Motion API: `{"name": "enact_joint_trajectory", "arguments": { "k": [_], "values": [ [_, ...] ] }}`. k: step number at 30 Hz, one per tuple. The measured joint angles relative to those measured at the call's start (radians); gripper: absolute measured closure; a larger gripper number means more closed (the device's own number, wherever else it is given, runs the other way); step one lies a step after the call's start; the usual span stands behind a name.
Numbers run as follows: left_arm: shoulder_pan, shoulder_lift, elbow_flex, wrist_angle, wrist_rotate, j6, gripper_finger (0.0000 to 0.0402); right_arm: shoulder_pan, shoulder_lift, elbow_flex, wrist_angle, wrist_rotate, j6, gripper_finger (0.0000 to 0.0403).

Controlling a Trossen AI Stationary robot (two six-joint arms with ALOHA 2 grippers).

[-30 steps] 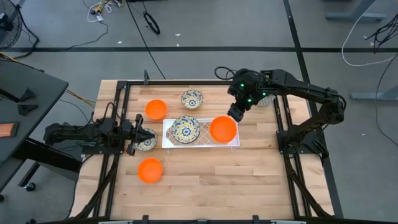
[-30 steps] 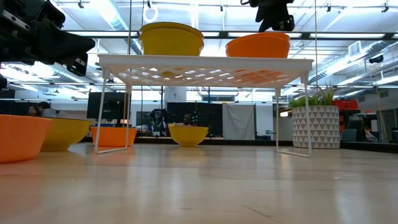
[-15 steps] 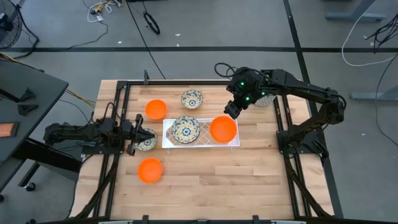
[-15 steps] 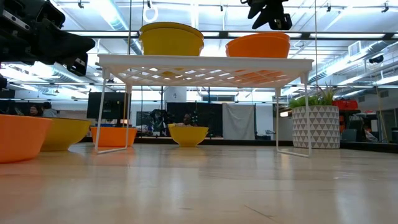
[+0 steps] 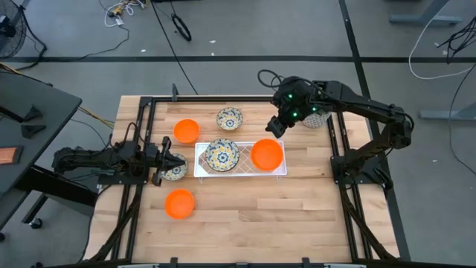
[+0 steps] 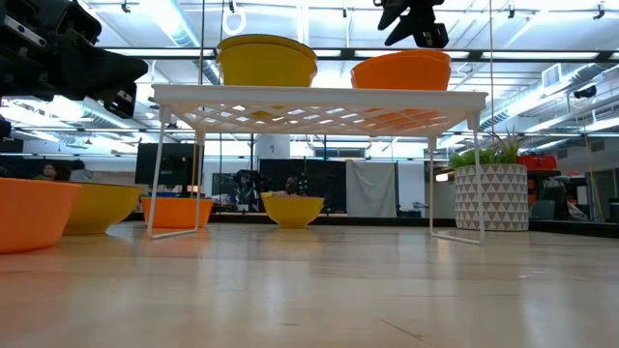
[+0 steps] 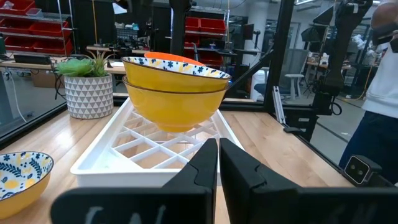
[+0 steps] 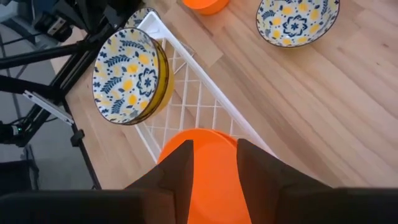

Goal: Pick & Place Mini bowls
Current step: Stack the white patterned bowl on the white patterned bowl on the shelf

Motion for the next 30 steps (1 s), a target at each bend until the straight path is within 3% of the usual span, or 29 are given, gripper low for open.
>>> {"name": "enact_joint_trajectory", "arguments": {
  "k": [23, 30],
  "values": [
    [0.0, 0.0, 0.0, 0.0, 0.0, 0.0, 0.0378, -0.099, 0.064, -0.001, 0.119, -0.001, 0.027, 0.0277],
    [0.0, 0.0, 0.0, -0.001, 0.002, 0.0, 0.0378, -0.131, 0.125, -0.001, 0.156, -0.053, 0.026, 0.0277]
  ]
}}
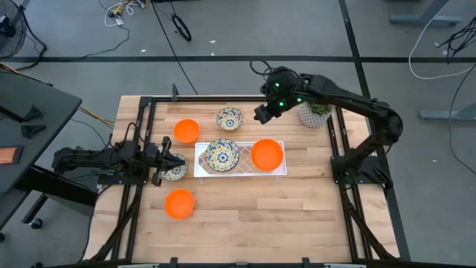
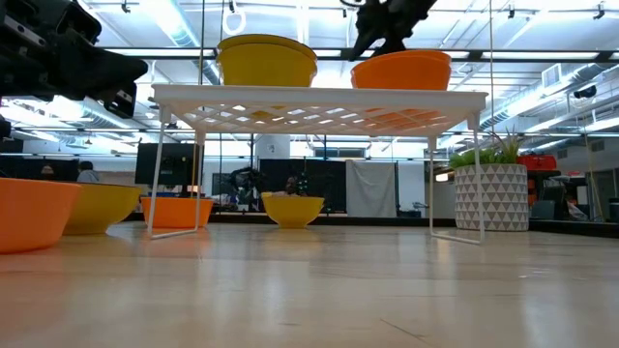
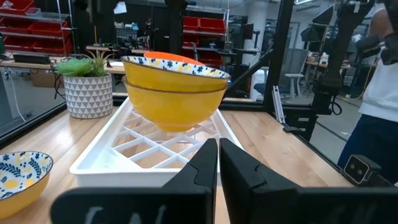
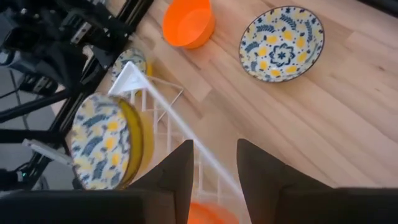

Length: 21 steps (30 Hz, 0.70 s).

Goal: Pick & Place Mini bowls
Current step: Stack the white patterned bowl on the white patterned bowl on the shelf

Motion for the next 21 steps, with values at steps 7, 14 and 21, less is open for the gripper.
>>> {"name": "enact_joint_trajectory", "arguments": {
  "k": [7, 14, 21],
  "values": [
    [0.0, 0.0, 0.0, 0.001, 0.0, 0.0, 0.0378, -0.051, 0.069, 0.0, 0.029, -0.001, 0.014, 0.0277],
    [0.0, 0.0, 0.0, 0.001, 0.001, 0.0, 0.0378, -0.094, 0.136, 0.0, 0.074, 0.002, 0.092, 0.0277],
    [0.0, 0.0, 0.0, 0.001, 0.001, 0.0, 0.0378, -0.122, 0.184, 0.0, 0.102, 0.003, 0.157, 0.0277]
  ]
}}
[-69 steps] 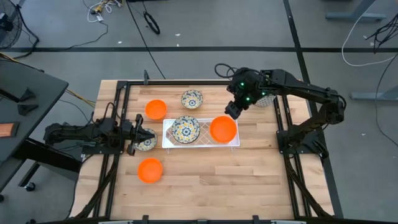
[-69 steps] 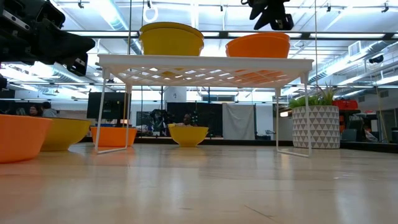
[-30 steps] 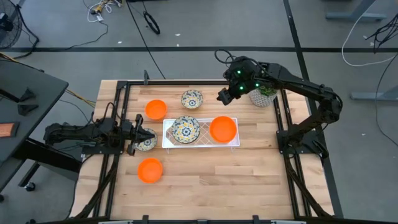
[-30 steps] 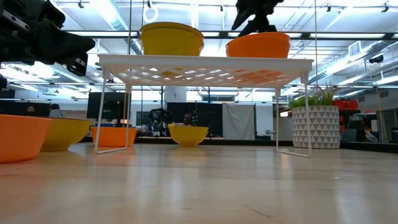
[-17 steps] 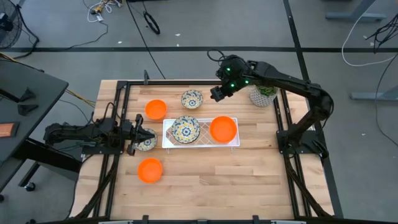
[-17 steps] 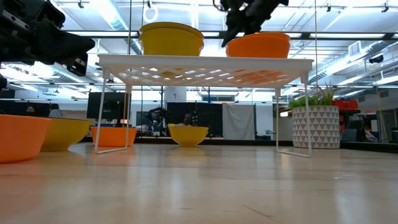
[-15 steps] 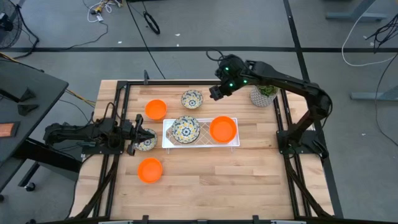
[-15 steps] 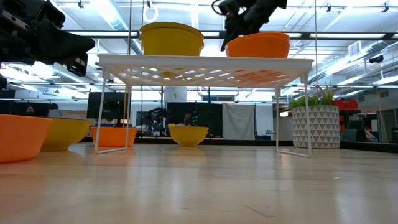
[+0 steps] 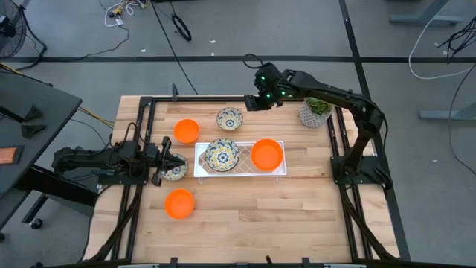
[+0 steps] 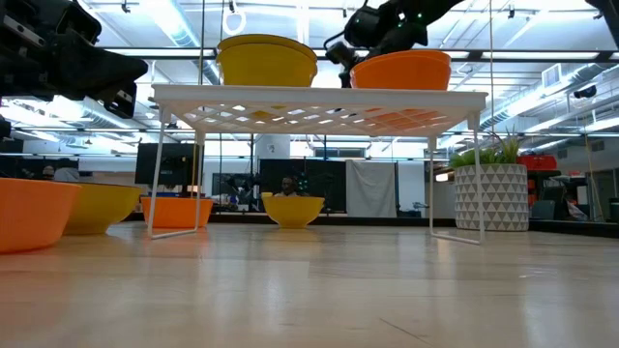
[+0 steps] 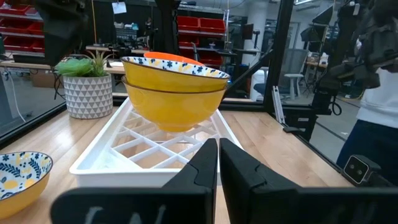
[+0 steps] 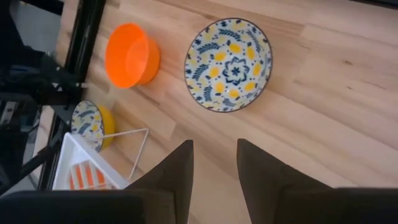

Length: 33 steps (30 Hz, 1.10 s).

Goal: Pick & Place Mini bowls
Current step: Stack the white patterned bowl on the white patterned bowl on the shelf

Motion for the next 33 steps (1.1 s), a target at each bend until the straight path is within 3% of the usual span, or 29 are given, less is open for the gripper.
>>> {"name": "enact_joint_trajectory", "arguments": {
  "k": [13, 23, 33],
  "values": [
    [0.0, 0.0, 0.0, 0.0, 0.0, 0.0, 0.0378, -0.002, 0.009, 0.0, 0.08, -0.018, -0.102, 0.0277],
    [0.0, 0.0, 0.0, 0.0, 0.0, 0.0, 0.0378, 0.0, 0.009, 0.0, 0.114, -0.021, 0.058, 0.0277],
    [0.0, 0.0, 0.0, 0.0, 0.0, 0.0, 0.0378, 0.013, -0.043, -0.001, 0.115, -0.018, 0.006, 0.0277]
  ]
}}
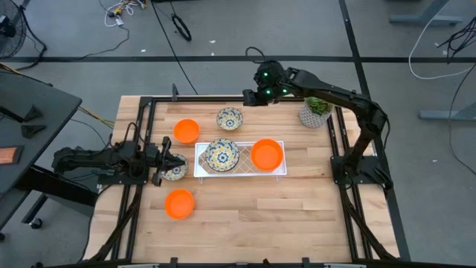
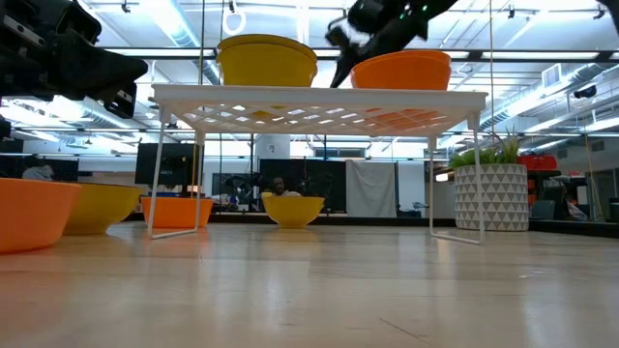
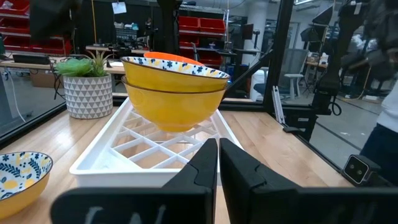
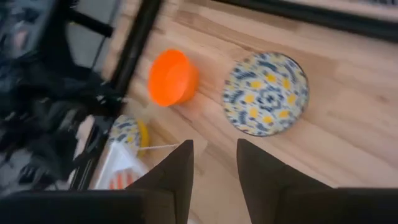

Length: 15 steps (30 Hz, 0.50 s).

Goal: Pick & Place Mini bowls
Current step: Stack the white patterned bowl on the white patterned bowl on the shelf

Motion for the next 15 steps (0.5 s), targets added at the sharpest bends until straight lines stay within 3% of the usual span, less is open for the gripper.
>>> {"name": "enact_joint_trajectory", "arguments": {
  "k": [9, 15],
  "values": [
    [0.0, 0.0, 0.0, 0.0, 0.0, 0.0, 0.0378, 0.059, -0.153, -0.01, -0.044, 0.0, -0.32, 0.0277],
    [0.0, 0.0, 0.0, 0.0, 0.0, 0.0, 0.0378, 0.125, -0.313, -0.183, 0.021, -0.001, -0.462, 0.0277]
  ]
}}
